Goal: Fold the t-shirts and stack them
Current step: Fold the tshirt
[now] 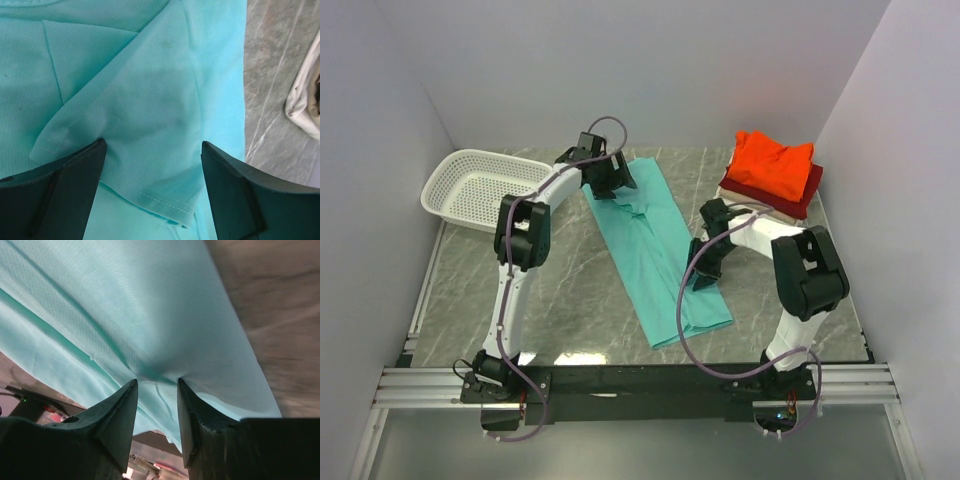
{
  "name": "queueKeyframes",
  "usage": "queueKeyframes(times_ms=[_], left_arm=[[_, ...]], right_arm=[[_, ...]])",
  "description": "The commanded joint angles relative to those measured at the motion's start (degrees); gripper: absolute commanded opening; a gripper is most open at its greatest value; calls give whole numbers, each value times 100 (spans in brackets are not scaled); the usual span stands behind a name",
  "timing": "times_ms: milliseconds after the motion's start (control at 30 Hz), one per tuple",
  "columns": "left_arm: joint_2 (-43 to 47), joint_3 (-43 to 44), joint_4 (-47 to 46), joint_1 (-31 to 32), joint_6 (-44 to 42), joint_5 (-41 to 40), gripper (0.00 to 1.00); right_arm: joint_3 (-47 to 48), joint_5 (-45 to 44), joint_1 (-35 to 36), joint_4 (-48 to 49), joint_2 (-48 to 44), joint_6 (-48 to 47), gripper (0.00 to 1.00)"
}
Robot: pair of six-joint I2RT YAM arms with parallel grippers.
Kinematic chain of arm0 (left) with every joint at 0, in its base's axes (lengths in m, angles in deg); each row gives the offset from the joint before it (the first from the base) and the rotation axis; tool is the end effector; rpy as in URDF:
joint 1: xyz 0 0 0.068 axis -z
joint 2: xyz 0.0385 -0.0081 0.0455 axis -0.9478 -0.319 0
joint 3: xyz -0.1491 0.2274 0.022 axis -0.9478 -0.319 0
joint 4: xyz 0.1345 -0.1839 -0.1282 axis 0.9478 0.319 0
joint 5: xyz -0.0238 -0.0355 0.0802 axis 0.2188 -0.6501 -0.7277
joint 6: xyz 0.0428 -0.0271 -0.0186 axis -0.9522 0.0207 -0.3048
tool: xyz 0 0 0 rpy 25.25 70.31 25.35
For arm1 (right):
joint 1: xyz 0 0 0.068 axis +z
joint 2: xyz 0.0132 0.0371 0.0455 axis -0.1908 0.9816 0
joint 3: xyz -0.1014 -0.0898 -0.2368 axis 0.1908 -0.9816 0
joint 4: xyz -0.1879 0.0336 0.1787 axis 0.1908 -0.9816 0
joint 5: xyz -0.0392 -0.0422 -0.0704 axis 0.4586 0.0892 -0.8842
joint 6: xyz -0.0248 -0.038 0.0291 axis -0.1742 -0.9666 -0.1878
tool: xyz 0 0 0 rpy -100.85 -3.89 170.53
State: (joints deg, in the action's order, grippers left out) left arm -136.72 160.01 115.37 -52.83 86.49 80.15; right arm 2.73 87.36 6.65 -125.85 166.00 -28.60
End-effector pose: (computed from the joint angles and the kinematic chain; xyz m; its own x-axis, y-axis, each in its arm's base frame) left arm 0.5163 -0.1841 0.1646 -0.8596 -0.3288 -0.3912 -0.0527 0.8185 -0.5721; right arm 0.2955 0.1075 0.1456 -0.9777 0.2023 0.0570 0.2086 0.9003 0.3821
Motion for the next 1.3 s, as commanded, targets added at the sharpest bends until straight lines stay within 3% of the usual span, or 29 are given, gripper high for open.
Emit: queueKeyframes(times_ms=[0, 567, 800, 933, 1033, 1267], left_arm=[[-432, -32, -23, -143, -107, 42, 85], [-643, 39, -1122, -178, 60, 904, 86], [260, -76, -1693, -178, 210, 1124, 89], [859, -181, -1799, -178, 298, 1133, 89], [1517, -601, -1624, -160, 210, 1037, 89], [3372, -2944, -703, 278, -536, -9, 88]], right_arm=[[151, -41, 326, 37, 297, 222, 45], [986, 66, 1530, 109, 614, 460, 45], [1855, -743, 1575, -761, -176, 30, 46], [1848, -1068, 1575, -1219, -564, -190, 50], [1401, -1148, 1566, -1386, -775, -340, 50], [302, -964, 1584, -1202, -1162, -621, 50]])
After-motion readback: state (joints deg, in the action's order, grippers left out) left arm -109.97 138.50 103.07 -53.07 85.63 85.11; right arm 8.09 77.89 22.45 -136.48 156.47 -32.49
